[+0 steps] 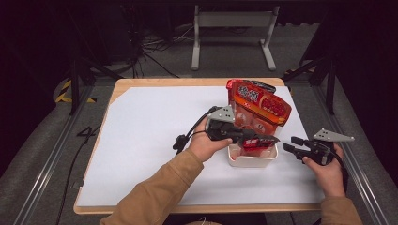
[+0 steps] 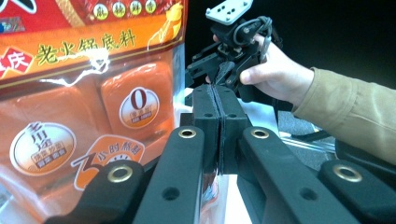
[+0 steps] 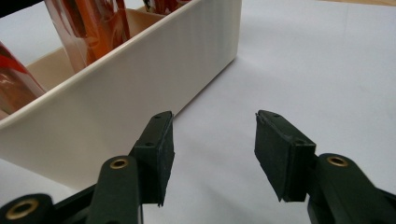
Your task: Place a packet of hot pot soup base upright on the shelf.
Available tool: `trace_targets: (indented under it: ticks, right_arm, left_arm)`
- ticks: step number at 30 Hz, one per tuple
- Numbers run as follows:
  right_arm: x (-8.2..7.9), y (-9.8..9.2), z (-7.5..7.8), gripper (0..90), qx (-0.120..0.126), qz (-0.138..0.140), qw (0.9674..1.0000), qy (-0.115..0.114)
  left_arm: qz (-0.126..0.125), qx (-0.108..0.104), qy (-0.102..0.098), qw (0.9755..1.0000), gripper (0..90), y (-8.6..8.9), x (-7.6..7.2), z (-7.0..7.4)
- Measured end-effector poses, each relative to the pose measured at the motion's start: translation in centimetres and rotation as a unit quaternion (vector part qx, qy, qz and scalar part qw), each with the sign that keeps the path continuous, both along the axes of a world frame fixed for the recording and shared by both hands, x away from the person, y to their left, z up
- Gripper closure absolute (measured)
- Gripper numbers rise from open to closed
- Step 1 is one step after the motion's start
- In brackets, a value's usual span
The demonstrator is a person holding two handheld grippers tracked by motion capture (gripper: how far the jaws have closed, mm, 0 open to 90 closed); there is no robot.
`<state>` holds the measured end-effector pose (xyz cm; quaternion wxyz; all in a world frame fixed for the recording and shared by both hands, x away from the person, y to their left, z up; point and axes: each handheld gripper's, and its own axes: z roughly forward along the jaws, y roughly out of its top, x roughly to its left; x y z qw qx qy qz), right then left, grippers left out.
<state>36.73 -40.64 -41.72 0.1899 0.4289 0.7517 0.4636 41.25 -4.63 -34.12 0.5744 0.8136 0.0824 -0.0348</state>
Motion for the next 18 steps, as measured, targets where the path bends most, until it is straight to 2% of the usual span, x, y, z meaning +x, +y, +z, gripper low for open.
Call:
trace_targets:
  ticks: [15,18]
  right_arm:
    - [0.4,0.2,0.0,47.4,0.004,0.004,1.0,-0.003]
    - [0.5,0.3,0.0,47.4,0.003,0.004,1.0,-0.002]
  left_arm:
    - [0.011,0.008,0.014,0.9998,85.8,0.9,0.5,-0.7]
    - [0.014,0.002,0.022,0.9997,83.6,1.3,0.6,-0.8]
